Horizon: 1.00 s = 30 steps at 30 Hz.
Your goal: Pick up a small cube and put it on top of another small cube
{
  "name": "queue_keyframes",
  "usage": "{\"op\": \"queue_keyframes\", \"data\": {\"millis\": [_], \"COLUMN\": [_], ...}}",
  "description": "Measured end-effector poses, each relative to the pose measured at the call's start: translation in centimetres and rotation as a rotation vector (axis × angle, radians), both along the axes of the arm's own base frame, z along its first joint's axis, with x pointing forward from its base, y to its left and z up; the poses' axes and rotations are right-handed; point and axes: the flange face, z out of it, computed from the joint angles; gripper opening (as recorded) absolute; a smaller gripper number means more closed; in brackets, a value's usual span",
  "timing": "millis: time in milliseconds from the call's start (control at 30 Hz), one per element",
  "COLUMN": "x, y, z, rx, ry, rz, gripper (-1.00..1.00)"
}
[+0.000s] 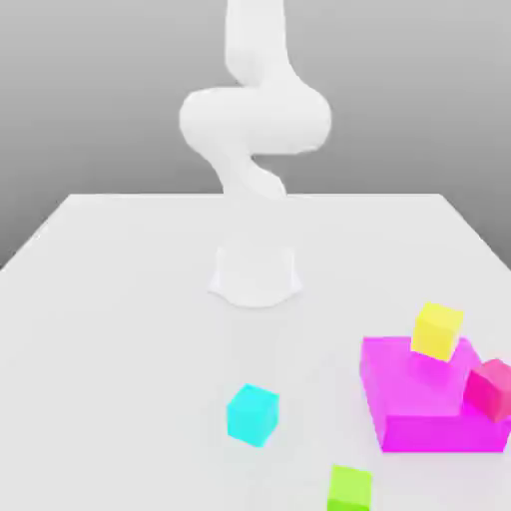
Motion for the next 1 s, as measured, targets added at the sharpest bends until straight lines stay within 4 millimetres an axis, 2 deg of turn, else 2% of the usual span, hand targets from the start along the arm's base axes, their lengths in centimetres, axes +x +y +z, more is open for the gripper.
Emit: {"op": "queue_keyframes", "data": {"millis": [133, 200, 300, 433, 500, 600, 633, 700, 1000], "x": [4.4, 5.6, 6.4, 5.4, 3.9, 1.1, 0.0, -0.7, -0.9], "y": [0.1, -0.2, -0.7, -1.4, -1.5, -1.1, -1.0, -0.7, -0.7], "z": [-9.9, -14.9, -22.4, -32.4, -37.2, -43.1, -44.8, -46.6, -52.3], "rx": [0.003, 0.011, 0.031, 0.076, 0.107, 0.160, 0.180, 0.196, 0.203], "ry": [0.145, 0.214, 0.318, 0.463, 0.536, 0.636, 0.668, 0.690, 0.697], "rz": [-0.093, -0.137, -0.200, -0.284, -0.325, -0.378, -0.395, -0.407, -0.415], "gripper": [0.00, 0.00, 0.00, 0.00, 0.00, 0.00, 0.00, 0.00, 0.00]}}
